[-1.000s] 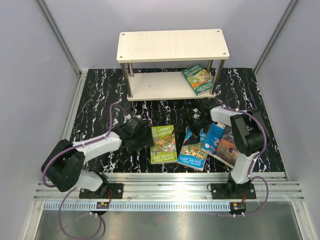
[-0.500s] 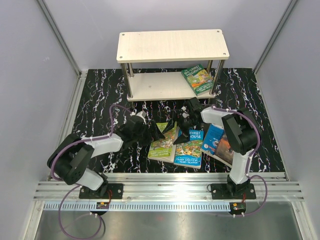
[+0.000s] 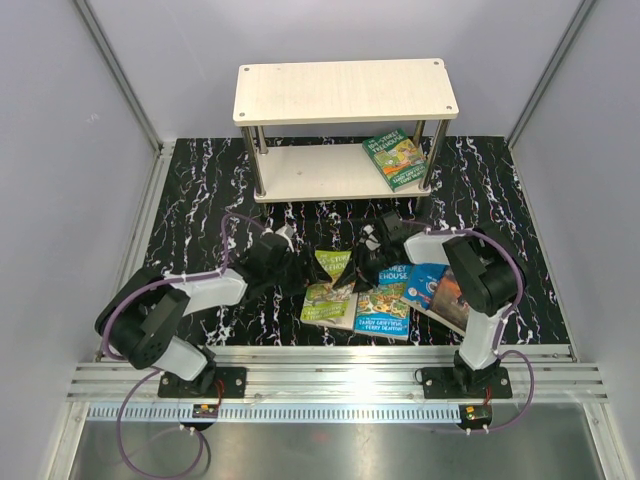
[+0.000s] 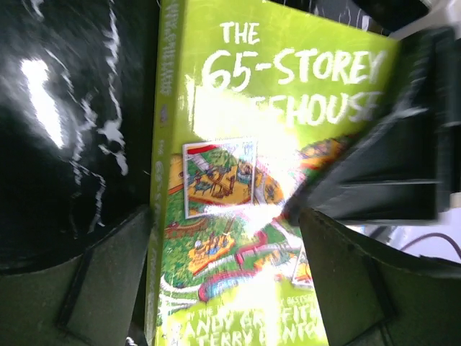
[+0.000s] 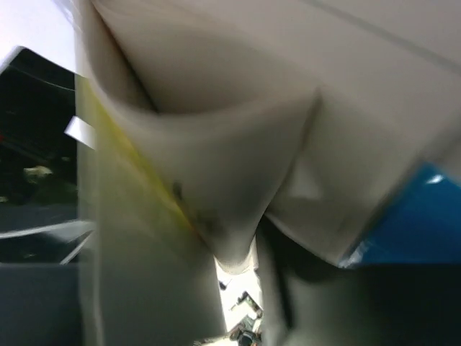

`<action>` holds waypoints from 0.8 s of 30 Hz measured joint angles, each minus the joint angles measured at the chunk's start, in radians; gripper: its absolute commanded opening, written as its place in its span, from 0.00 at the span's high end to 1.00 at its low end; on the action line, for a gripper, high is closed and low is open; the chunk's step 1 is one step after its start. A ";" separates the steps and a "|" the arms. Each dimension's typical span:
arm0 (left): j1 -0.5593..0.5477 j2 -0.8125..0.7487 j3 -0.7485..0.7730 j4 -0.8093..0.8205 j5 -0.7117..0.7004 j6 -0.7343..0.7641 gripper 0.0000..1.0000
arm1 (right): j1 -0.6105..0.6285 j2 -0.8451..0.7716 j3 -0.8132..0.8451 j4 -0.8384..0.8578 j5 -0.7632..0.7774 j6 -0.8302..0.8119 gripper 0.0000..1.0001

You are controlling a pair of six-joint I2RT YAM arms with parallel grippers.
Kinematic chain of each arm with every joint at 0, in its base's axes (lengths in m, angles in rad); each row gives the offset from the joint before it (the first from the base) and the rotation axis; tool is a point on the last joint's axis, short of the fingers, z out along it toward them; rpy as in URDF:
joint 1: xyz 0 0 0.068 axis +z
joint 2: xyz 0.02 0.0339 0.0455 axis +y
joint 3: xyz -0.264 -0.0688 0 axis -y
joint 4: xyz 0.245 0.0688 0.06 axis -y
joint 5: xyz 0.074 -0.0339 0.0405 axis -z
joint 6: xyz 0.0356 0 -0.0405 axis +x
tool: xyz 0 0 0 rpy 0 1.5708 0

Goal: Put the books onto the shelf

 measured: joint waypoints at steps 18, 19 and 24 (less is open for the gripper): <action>-0.012 -0.150 -0.077 0.000 0.079 -0.055 0.01 | 0.096 -0.201 -0.080 -0.130 0.091 -0.003 1.00; -0.007 -0.163 -0.100 0.025 0.081 -0.061 0.01 | 0.097 -0.213 -0.082 -0.130 0.082 0.003 1.00; -0.003 -0.166 -0.218 0.144 0.093 -0.111 0.01 | 0.097 -0.247 -0.108 -0.107 0.040 0.046 1.00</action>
